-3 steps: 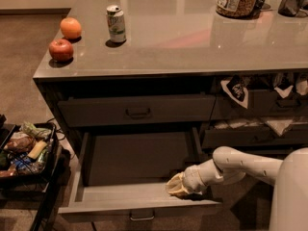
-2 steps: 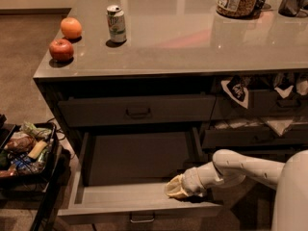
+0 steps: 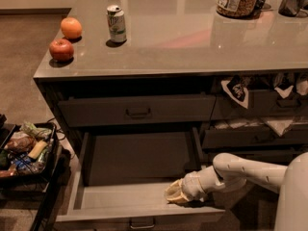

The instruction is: Open middle drawer

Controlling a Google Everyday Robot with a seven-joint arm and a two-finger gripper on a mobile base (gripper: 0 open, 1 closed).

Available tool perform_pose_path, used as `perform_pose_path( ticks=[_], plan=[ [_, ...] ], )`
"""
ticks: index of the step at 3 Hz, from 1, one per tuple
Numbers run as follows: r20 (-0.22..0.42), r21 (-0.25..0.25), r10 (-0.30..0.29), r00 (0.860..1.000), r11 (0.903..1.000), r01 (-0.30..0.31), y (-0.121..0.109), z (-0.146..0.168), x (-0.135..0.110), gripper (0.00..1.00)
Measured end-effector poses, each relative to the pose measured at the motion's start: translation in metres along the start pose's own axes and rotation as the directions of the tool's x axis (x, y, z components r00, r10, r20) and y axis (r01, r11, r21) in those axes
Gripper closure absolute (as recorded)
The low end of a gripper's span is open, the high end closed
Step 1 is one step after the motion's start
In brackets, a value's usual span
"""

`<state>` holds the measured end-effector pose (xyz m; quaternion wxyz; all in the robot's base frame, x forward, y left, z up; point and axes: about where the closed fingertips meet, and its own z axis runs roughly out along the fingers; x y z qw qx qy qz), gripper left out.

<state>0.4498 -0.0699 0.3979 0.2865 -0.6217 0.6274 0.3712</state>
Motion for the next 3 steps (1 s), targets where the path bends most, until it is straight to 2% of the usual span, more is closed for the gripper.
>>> perform_pose_path(
  ticks=[1, 3],
  plan=[
    [-0.002, -0.024, 0.023, 1.000, 0.9994, -0.023, 0.011, 0.001, 0.000, 1.00],
    [0.002, -0.121, 0.039, 0.999, 0.9919, -0.038, 0.034, 0.010, 0.001, 1.00]
  ],
)
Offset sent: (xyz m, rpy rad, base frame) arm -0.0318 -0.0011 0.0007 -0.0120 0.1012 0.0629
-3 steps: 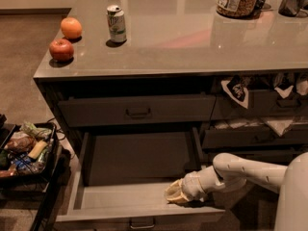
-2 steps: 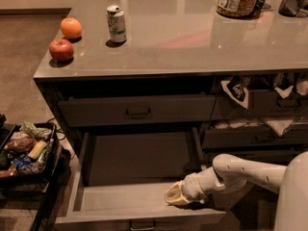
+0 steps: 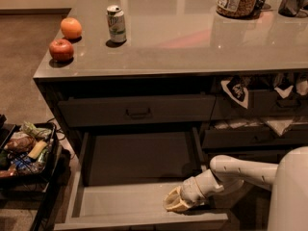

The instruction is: Open middle drawer

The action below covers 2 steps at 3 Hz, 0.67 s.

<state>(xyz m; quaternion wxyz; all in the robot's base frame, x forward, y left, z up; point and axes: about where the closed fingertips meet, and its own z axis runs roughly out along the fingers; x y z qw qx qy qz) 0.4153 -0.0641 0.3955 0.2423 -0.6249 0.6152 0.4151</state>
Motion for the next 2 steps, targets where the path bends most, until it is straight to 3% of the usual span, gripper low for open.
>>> perform_pose_path(
  ticks=[2],
  plan=[
    [0.001, -0.132, -0.015, 1.000, 0.9912, 0.015, 0.028, 0.017, -0.004, 1.00]
  ],
)
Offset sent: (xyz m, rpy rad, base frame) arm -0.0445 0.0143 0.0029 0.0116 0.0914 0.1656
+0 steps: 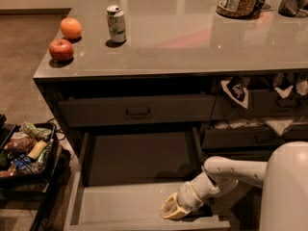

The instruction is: Open middle drawer

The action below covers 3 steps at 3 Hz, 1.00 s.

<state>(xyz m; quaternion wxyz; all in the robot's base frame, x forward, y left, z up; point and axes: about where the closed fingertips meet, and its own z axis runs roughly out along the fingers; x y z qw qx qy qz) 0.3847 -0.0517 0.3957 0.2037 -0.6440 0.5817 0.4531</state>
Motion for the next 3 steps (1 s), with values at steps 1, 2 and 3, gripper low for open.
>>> perform_pose_path(
  ticks=[1, 2, 3],
  plan=[
    [-0.010, 0.120, -0.003, 1.000, 0.9928, 0.004, -0.012, -0.006, 0.002, 1.00],
    [-0.010, 0.118, -0.004, 1.000, 0.9930, 0.005, -0.012, -0.006, 0.001, 1.00],
    [-0.037, 0.113, -0.077, 0.996, 0.9904, 0.081, -0.020, -0.014, -0.023, 1.00]
  ],
)
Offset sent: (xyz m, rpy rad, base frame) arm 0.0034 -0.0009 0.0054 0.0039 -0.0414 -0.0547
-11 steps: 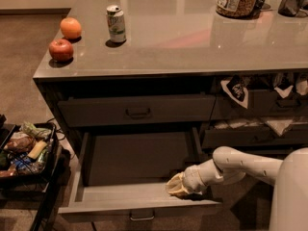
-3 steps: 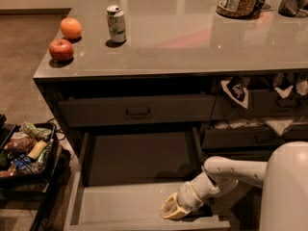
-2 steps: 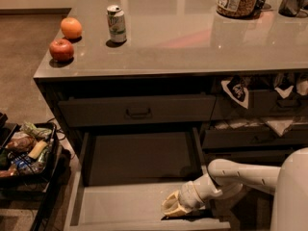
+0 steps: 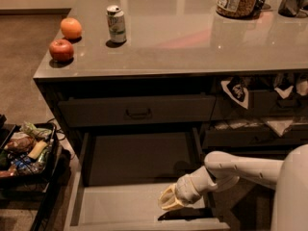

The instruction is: Open middle drawer

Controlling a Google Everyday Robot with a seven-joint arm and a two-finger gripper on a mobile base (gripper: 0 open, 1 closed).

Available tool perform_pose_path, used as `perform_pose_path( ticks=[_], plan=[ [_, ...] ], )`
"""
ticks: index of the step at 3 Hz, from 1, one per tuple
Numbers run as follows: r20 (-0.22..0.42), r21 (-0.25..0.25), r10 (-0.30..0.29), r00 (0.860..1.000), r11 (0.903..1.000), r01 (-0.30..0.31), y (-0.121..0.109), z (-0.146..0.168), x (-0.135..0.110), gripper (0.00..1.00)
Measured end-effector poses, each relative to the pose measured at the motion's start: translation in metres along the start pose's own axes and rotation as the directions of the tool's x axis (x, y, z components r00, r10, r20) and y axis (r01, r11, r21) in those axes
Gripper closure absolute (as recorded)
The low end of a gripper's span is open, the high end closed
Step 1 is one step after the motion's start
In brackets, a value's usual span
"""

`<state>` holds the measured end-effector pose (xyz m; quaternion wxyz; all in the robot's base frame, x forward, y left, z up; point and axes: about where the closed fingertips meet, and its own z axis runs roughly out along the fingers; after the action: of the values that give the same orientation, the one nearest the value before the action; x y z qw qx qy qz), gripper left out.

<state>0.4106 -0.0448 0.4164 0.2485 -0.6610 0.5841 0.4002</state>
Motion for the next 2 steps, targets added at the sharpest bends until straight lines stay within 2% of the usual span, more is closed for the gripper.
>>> perform_pose_path(
  ticks=[1, 2],
  plan=[
    [-0.028, 0.045, -0.079, 0.996, 0.9958, 0.080, -0.001, -0.021, -0.030, 1.00],
    [-0.029, 0.131, -0.156, 0.987, 0.9787, 0.158, 0.016, -0.047, -0.052, 1.00]
  ],
)
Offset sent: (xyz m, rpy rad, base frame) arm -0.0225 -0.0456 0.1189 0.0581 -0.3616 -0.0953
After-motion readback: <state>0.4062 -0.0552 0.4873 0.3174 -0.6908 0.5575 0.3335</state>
